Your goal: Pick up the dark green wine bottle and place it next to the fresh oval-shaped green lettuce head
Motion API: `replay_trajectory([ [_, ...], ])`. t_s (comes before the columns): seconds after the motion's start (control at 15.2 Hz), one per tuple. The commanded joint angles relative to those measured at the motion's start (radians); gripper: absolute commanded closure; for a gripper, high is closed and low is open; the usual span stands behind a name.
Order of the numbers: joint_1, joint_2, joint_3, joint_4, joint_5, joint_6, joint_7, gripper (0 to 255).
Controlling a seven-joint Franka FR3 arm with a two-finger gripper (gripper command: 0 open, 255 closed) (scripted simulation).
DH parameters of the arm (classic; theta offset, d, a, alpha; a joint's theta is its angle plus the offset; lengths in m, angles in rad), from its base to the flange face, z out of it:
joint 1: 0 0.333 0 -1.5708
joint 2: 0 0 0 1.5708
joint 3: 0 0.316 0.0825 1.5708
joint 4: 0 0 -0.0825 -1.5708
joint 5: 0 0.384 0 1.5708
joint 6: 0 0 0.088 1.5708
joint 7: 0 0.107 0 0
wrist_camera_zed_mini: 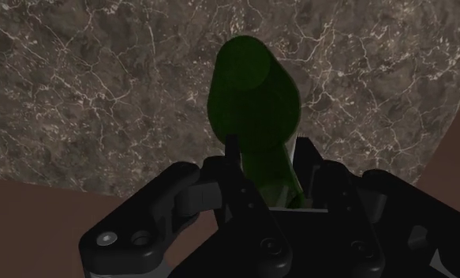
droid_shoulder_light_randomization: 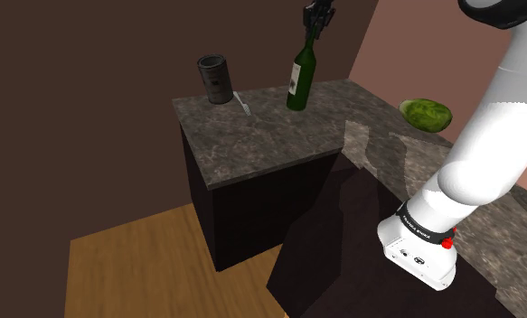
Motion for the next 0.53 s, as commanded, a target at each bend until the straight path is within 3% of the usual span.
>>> replay_trajectory([
  [0.0, 0.000, 0.004, 0.000, 0.034, 0.001, -0.030, 0.001, 255],
  [0.46, -0.006, 0.034, -0.001, 0.172, 0.005, -0.138, 0.001, 255],
])
